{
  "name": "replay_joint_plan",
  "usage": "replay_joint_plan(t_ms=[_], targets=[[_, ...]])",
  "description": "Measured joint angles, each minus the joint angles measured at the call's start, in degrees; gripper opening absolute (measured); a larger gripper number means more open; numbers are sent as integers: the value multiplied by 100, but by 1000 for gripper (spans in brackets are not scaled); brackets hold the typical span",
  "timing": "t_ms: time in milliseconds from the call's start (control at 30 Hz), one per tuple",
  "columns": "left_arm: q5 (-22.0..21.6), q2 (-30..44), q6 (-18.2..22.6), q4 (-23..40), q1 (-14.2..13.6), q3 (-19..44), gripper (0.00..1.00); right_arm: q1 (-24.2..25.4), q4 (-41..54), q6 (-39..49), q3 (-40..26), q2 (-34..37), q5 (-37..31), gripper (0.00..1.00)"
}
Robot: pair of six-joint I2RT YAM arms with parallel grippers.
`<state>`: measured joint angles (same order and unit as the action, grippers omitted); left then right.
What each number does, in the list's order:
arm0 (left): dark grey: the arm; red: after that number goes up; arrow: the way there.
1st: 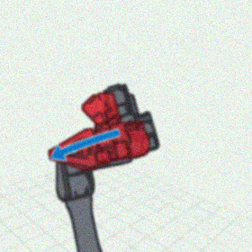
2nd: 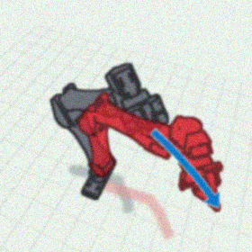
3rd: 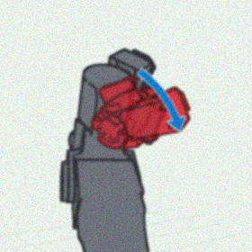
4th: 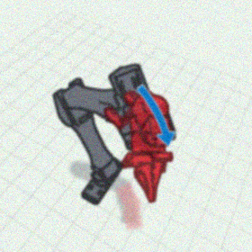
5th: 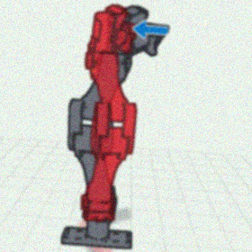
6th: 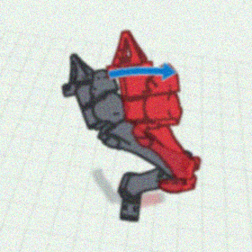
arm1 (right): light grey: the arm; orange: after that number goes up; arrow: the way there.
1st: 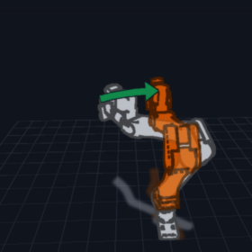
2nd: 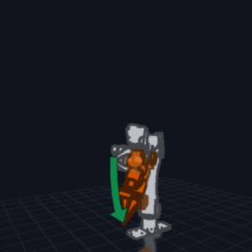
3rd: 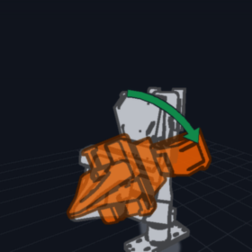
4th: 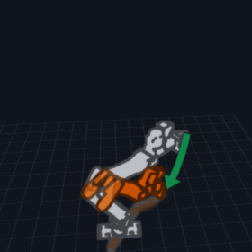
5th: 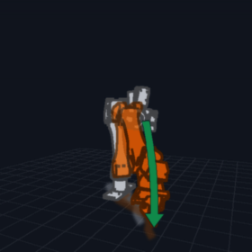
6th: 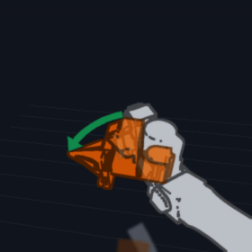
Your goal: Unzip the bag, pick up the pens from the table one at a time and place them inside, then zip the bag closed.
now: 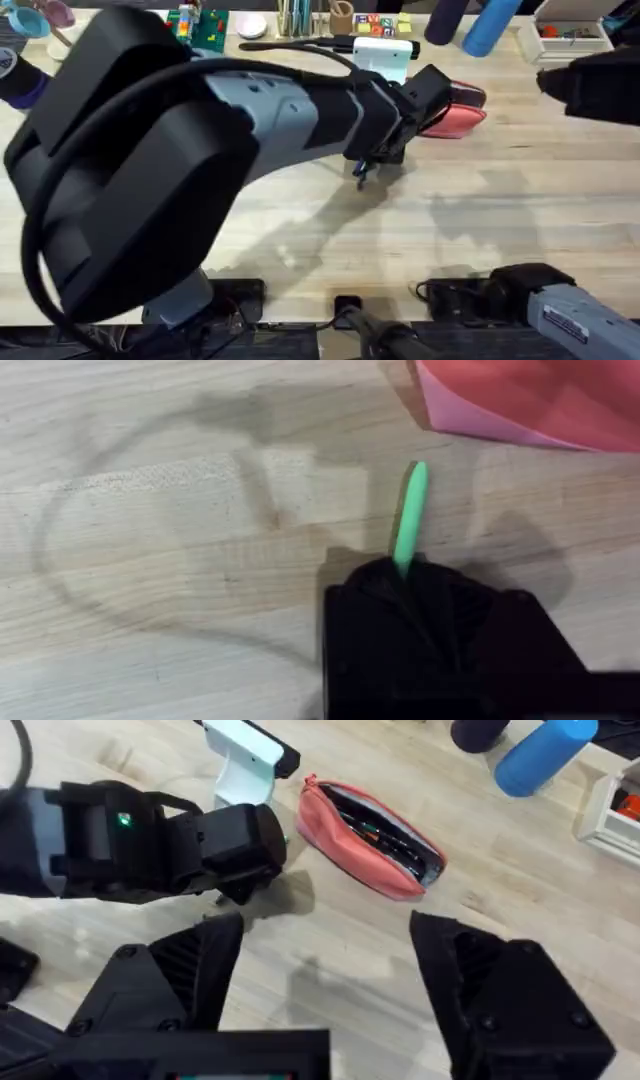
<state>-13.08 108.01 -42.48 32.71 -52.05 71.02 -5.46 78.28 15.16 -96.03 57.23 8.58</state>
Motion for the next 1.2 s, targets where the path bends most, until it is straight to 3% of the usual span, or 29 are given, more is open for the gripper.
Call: replay_joint_plan(t_ms=[367,567,933,1200], targets=[[0,0,0,30,13,11,42,0,-2,0,0,0,0,996],[-76,0,50,749,201,247,42,0,-2,0,-2,-2,2,996],[-205,0,1268,743,986,1363,43,0,-2,0,-2,0,2,997],[-107,0,2155,14,1401,1693,43,-2,-2,0,0,0,0,996]])
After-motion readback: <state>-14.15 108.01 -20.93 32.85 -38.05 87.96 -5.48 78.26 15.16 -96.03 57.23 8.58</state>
